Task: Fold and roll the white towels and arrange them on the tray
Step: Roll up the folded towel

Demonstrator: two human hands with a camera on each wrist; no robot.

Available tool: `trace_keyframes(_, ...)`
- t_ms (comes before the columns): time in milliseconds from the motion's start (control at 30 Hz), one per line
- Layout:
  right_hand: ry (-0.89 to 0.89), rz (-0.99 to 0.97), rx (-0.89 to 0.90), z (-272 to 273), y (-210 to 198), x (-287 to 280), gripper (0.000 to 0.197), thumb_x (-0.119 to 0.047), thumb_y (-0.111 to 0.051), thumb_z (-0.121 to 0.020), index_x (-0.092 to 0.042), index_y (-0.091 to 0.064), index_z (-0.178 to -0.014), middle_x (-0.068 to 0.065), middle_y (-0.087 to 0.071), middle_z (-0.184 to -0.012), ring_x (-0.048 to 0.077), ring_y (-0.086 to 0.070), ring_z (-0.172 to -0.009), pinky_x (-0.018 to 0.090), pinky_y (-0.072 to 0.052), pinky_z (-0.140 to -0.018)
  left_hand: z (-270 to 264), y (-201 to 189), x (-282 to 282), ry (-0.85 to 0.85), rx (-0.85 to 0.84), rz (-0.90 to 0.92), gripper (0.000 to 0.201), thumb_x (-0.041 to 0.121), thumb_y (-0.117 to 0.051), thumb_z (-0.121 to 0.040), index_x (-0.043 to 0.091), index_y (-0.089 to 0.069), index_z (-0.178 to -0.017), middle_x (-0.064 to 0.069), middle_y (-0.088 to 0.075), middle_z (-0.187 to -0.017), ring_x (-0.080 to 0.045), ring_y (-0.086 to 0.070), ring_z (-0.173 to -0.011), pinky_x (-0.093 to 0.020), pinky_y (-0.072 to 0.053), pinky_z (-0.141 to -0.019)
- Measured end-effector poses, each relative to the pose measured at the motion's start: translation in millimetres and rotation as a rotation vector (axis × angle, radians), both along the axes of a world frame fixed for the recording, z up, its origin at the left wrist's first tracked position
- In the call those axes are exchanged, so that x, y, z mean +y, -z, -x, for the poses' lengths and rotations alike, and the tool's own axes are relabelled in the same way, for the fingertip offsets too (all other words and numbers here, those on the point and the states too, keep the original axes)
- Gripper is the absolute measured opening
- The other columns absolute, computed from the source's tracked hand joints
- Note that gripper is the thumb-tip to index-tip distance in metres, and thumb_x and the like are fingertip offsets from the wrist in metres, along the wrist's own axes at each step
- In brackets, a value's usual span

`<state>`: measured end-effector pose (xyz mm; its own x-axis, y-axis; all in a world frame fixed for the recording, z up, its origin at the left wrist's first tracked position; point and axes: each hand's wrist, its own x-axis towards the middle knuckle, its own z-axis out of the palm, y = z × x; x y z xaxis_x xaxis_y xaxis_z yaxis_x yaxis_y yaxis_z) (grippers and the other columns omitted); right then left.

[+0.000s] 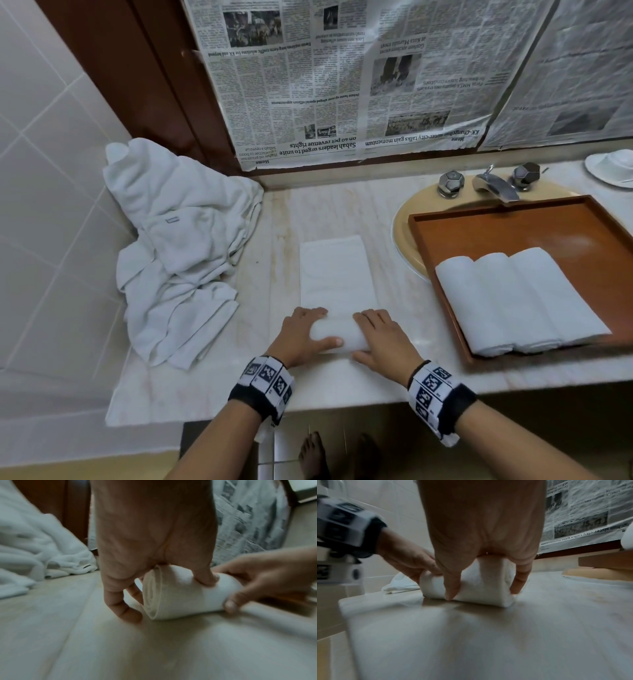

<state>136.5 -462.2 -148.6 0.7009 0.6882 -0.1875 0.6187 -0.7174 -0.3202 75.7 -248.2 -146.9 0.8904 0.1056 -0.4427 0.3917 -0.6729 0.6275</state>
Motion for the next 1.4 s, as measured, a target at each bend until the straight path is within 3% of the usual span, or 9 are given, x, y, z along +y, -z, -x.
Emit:
trace_keyframes(200, -0.001, -0.005, 0.314, -33.7, -17.3, 8.5, 0.05, -0.043, -0.072, -0.083, -0.014, -0.06, -0.121, 0.005, -0.056, -0.117, 0.023, -0.049, -0.112, 0.032, -0.038, -0.092, 34.0, 7.1, -27.0, 0.069, -0.274, -0.399, 0.076, 0.075, -0.052, -0.082, 0.042, -0.033, -0.147, 0.014, -0.031, -0.146, -0.019, -0.03, -0.133, -0.04, -0.039, -0.1)
trace_keyframes(367, 0.031, 0.036, 0.449, -27.9, -22.8, 2.2, 0.054, -0.049, -0.073, -0.082, -0.014, -0.059, -0.122, 0.004, -0.058, -0.121, 0.023, -0.053, -0.112, 0.031, -0.041, -0.09, 33.4, 11.4, -21.0, 0.048, -0.15, -0.212, 0.085, 0.079, -0.052, -0.073, 0.04, -0.036, -0.146, 0.011, -0.036, -0.142, -0.018, -0.031, -0.132, -0.041, -0.042, -0.1)
trace_keyframes(500, 0.028, -0.024, 0.093, -5.1, -17.6, -6.9, 0.071, -0.045, -0.071, -0.082, -0.015, -0.043, -0.14, 0.004, -0.043, -0.138, 0.025, -0.041, -0.127, 0.036, -0.041, -0.1, 19.4, -1.1, -12.2, 0.03, -0.028, -0.078, 0.09, 0.074, -0.066, -0.067, 0.035, -0.042, -0.145, 0.004, -0.041, -0.138, -0.023, -0.032, -0.131, -0.038, -0.035, -0.106)
trace_keyframes(633, -0.106, -0.002, -0.129, 7.3, -4.3, -2.5, 0.079, -0.037, -0.081, -0.068, -0.006, -0.05, -0.135, 0.011, -0.053, -0.13, 0.033, -0.056, -0.117, 0.04, -0.052, -0.088, 9.4, -7.3, -11.3, 0.037, 0.046, -0.071, 0.108, 0.084, -0.055, -0.054, 0.031, -0.04, -0.147, 0.0, -0.041, -0.14, -0.026, -0.033, -0.13, -0.038, -0.032, -0.108)
trace_keyframes(833, -0.028, 0.004, 0.204, -20.2, -18.4, 7.6, 0.062, -0.04, -0.061, -0.093, -0.015, -0.037, -0.145, 0.003, -0.042, -0.141, 0.023, -0.035, -0.132, 0.035, -0.034, -0.107, 28.2, -0.6, -22.5, 0.079, -0.181, -0.393, 0.082, 0.074, -0.053, -0.083, 0.039, -0.026, -0.153, 0.013, -0.025, -0.153, -0.019, -0.021, -0.14, -0.042, -0.035, -0.104)
trace_keyframes(1033, 0.104, -0.124, 0.495, -21.4, -26.8, -6.6, 0.069, -0.045, -0.072, -0.085, -0.018, -0.044, -0.143, 0.001, -0.048, -0.141, 0.019, -0.044, -0.13, 0.026, -0.033, -0.104, 25.7, 1.5, -11.0, 0.013, -0.097, -0.087, 0.08, 0.07, -0.068, -0.076, 0.038, -0.042, -0.146, 0.009, -0.041, -0.143, -0.019, -0.034, -0.132, -0.04, -0.036, -0.108)
trace_keyframes(1133, 0.109, -0.161, 0.181, -4.4, -16.1, -15.3, 0.076, -0.046, -0.067, -0.086, -0.016, -0.035, -0.148, 0.003, -0.04, -0.145, 0.023, -0.037, -0.134, 0.033, -0.034, -0.11, 14.1, 1.0, 0.0, 0.018, -0.066, 0.004, 0.077, 0.078, -0.067, -0.066, 0.041, -0.057, -0.132, 0.007, -0.056, -0.126, -0.016, -0.048, -0.12, -0.036, -0.04, -0.103)
trace_keyframes(1233, -0.04, -0.04, -0.073, 8.9, -2.9, -12.1, 0.077, -0.046, -0.072, -0.071, -0.013, -0.046, -0.136, 0.008, -0.05, -0.131, 0.031, -0.053, -0.12, 0.042, -0.052, -0.092, 3.8, -8.6, 0.7, 0.024, -0.068, 0.093, 0.052, 0.063, -0.077, -0.073, 0.033, -0.069, -0.116, 0.016, -0.063, -0.103, -0.009, -0.06, -0.101, -0.023, -0.042, -0.084)
trace_keyframes(1400, 0.007, -0.08, 0.123, -16.5, -4.9, -1.7, 0.061, -0.043, -0.066, -0.086, -0.017, -0.047, -0.138, 0.003, -0.048, -0.133, 0.023, -0.044, -0.123, 0.033, -0.038, -0.099, 12.3, -3.8, -7.9, -0.058, -0.119, -0.03, 0.08, 0.07, -0.068, -0.077, 0.034, -0.044, -0.145, 0.006, -0.042, -0.14, -0.02, -0.037, -0.13, -0.038, -0.036, -0.108)
